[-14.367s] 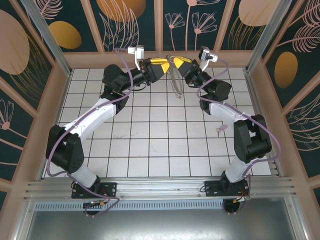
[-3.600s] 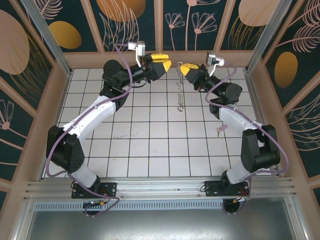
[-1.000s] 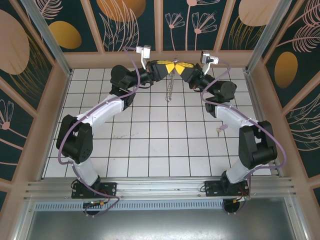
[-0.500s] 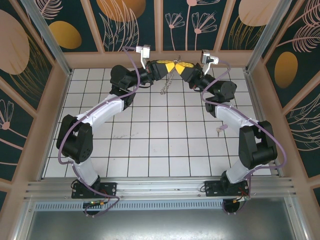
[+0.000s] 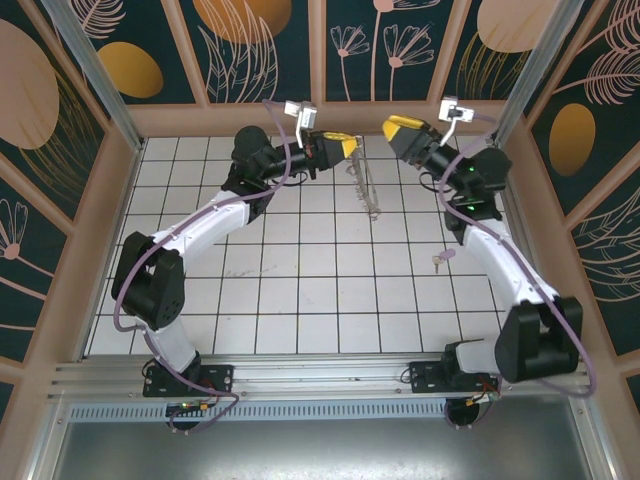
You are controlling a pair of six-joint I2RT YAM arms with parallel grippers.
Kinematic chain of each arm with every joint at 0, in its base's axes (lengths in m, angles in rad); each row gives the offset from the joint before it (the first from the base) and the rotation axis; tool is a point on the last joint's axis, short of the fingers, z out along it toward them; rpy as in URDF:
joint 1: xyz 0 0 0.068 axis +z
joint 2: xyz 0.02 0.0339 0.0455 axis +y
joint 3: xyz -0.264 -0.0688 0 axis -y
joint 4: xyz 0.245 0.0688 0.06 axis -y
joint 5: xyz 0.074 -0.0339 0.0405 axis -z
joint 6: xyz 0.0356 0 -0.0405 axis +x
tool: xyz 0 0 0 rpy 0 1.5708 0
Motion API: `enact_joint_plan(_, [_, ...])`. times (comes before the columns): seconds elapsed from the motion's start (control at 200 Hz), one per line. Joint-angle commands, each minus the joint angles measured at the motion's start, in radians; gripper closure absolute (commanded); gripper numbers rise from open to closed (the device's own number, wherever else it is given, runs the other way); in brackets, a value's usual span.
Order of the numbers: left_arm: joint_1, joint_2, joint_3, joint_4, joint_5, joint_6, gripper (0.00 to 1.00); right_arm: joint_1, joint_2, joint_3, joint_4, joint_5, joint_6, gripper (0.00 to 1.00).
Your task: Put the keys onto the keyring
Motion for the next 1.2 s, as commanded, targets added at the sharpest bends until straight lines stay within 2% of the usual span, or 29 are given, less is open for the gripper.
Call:
enact_joint_plan(0.0, [-0.001, -0.074, -0.009, -0.083, -0.019, 0.145, 1.00, -0.049, -0.082, -0.015, -0.296, 0.068, -0.106, 0.46])
enact_joint_plan(0.295, [-0.001, -0.118, -0.023, -0.228, -0.063, 0.318, 1.00, -0.192, -0.070, -0.015, -0.794, 0.182, -0.235, 0.46])
enact_joint_plan(0.561, [-0.001, -0.157, -0.080, -0.256, -0.102, 0.383, 1.00, -0.217, 0.020, -0.036, -1.066, 0.426, -0.371, 0.47])
enact_joint_plan(0.721, [-0.001, -0.177, -0.128, -0.237, -0.116, 0.391, 1.00, -0.248, 0.060, -0.096, -1.124, 0.503, -0.383, 0.48])
enact_joint_plan(0.941, [-0.001, -0.180, -0.178, -0.158, -0.133, 0.332, 1.00, -0.277, 0.080, -0.185, -1.167, 0.567, -0.371, 0.51])
enact_joint_plan(1.196, [-0.001, -0.168, -0.191, -0.087, -0.095, 0.282, 1.00, -0.278, 0.073, -0.298, -1.152, 0.613, -0.321, 0.60])
